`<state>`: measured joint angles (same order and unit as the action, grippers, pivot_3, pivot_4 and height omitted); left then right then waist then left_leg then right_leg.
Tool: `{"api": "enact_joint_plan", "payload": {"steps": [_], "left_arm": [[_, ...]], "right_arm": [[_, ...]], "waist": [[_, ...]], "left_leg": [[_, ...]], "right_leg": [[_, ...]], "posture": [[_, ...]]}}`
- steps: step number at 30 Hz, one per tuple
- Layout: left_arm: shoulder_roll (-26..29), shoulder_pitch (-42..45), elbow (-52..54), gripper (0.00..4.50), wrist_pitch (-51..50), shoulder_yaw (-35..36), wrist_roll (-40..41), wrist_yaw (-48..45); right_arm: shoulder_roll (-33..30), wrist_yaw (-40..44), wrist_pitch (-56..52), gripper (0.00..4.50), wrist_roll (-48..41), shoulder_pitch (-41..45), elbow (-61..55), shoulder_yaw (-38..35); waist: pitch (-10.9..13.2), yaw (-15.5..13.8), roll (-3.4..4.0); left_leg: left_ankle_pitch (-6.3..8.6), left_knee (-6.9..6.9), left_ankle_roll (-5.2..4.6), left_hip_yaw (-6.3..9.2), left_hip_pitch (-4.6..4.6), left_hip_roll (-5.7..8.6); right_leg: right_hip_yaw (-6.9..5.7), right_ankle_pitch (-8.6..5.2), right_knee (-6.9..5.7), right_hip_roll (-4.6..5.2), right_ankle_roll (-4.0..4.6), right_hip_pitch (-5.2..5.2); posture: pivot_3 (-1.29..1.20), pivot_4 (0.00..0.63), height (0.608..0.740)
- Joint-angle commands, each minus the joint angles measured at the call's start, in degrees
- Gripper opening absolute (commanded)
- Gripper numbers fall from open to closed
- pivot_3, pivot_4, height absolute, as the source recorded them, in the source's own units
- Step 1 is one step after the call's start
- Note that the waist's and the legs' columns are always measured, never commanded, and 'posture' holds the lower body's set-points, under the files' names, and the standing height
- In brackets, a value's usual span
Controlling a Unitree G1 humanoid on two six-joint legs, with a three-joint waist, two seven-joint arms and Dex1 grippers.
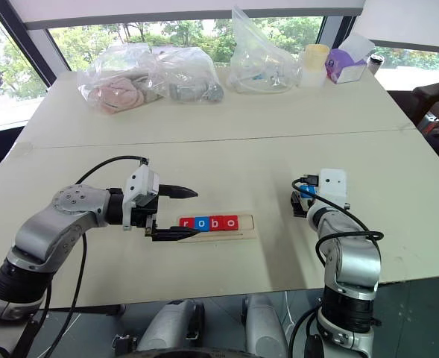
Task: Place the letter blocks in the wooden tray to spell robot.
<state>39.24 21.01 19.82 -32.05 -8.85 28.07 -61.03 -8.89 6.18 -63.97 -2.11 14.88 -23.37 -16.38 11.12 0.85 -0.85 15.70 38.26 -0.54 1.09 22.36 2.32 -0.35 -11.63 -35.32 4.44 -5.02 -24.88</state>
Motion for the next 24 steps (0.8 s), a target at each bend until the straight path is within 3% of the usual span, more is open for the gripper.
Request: {"api": "enact_joint_plan", "payload": {"steps": [1, 5, 6, 8, 13, 17, 24], "left_arm": [[0.6, -0.2, 2.3, 4.5, 0.2, 1.4, 0.4, 0.6], [1.1, -0.8, 2.9, 4.5, -0.3, 2.0, 0.6, 1.1], [1.1, -0.9, 3.1, 4.5, -0.4, 2.1, 0.6, 1.3], [1.1, -1.2, 3.3, 4.5, -0.4, 2.2, 0.7, 1.7], [1.2, -1.6, 3.8, 4.5, -0.5, 2.4, 0.9, 2.4], [1.1, -1.8, 3.8, 4.5, -0.3, 2.3, 0.9, 2.6], [-0.1, -0.6, 1.9, 4.5, 0.7, 0.9, 0.6, 1.5]], "right_arm": [[-1.1, 0.6, 4.1, 4.44, -0.9, 1.6, 4.3, 0.9], [-2.6, 1.5, 6.3, 4.44, -1.3, 2.7, 8.2, 2.1], [-3.0, 1.8, 6.3, 4.21, -1.3, 2.8, 8.8, 2.8], [-3.9, 2.1, 6.3, 3.61, -1.0, 2.6, 9.3, 4.5], [-4.9, 2.0, 4.0, 1.22, -1.1, 0.9, 7.0, 6.3], [-5.3, 2.0, 0.1, 1.24, -1.7, -2.2, 1.5, 6.9], [-4.7, 2.7, -14.4, 1.24, -4.5, -12.5, -19.5, 6.4]], "waist": [[0.0, 0.1, -0.01], [0.0, 0.2, -0.02], [0.0, 0.2, -0.02], [0.0, 0.2, -0.02], [-0.1, 0.0, -0.07], [-0.1, -0.3, -0.06], [-0.1, -0.4, -0.06]], "left_leg": [[0.0, 0.0, 0.0, 0.0, 0.0, 0.0], [0.0, 0.0, 0.0, 0.0, -0.08, 0.0], [0.0, 0.0, 0.0, 0.0, -0.08, 0.0], [0.0, 0.0, 0.0, 0.0, -0.08, -0.02], [0.0, 0.0, 0.0, 0.01, -0.09, -0.02], [0.0, -0.01, 0.0, 0.06, -0.08, -0.02], [0.01, -0.04, -0.01, 0.18, 0.0, -0.01]], "right_leg": [[0.0, 0.0, 0.0, 0.0, 0.01, 0.0], [0.01, 0.0, -0.01, -0.01, 0.01, 0.07], [0.01, 0.0, -0.01, -0.01, 0.01, 0.07], [0.01, -0.01, -0.01, -0.01, 0.02, 0.08], [0.01, -0.02, 0.0, 0.0, 0.04, 0.1], [-0.01, -0.03, 0.02, 0.0, 0.0, 0.1], [-0.05, -0.07, 0.12, 0.09, 0.01, 0.1]], "posture": [[0.0, 0.15, 0.725], [0.0, 0.15, 0.725], [0.0, 0.15, 0.725], [0.0, 0.15, 0.725], [0.0, 0.15, 0.725], [0.0, 0.15, 0.725], [0.0, 0.15, 0.725]]}}
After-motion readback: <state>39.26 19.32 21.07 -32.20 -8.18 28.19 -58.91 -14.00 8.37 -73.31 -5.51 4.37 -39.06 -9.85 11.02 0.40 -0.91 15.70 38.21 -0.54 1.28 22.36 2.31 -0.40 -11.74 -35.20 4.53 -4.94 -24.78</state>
